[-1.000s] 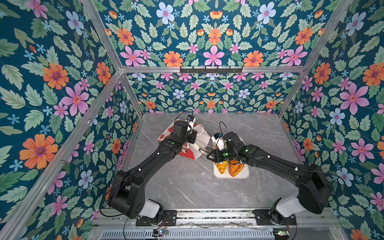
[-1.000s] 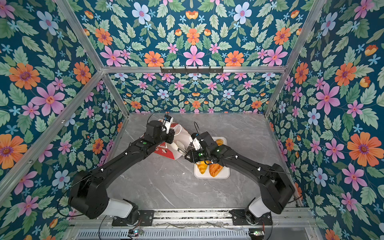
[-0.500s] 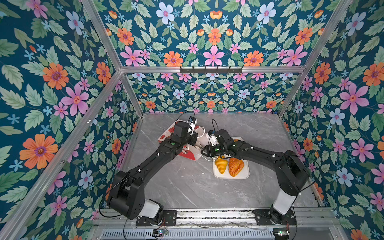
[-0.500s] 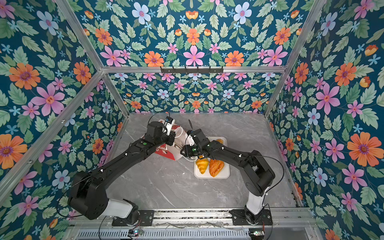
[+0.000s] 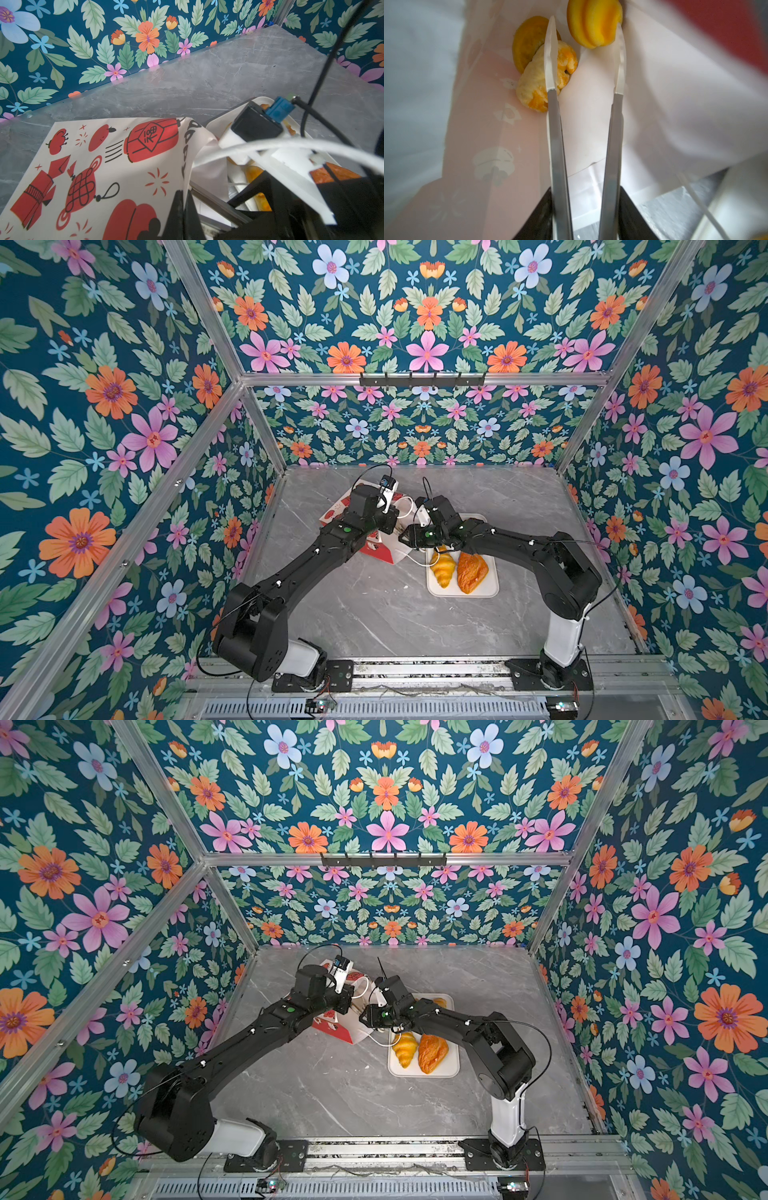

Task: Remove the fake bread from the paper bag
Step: 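Move the open tongs into the bag toward the remaining yellow breads, then position the tongs around the yellow striped bun inside the bag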

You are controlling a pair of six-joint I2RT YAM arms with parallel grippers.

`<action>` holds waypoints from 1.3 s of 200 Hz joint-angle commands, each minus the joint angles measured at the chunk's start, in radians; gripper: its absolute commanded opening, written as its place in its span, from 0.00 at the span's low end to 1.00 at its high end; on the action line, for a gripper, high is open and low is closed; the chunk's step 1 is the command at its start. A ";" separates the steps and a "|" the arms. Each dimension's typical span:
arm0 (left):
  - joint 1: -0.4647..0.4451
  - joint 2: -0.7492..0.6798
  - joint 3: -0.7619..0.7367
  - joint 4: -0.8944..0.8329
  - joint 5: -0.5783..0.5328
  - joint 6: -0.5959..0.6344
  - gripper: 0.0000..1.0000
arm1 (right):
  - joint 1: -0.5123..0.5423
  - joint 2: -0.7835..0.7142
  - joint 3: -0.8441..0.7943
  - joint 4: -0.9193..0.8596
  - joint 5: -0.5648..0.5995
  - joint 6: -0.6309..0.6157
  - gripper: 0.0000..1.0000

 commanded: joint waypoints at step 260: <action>-0.014 -0.008 0.001 0.024 -0.020 0.045 0.00 | -0.017 -0.014 -0.062 0.153 -0.096 0.035 0.00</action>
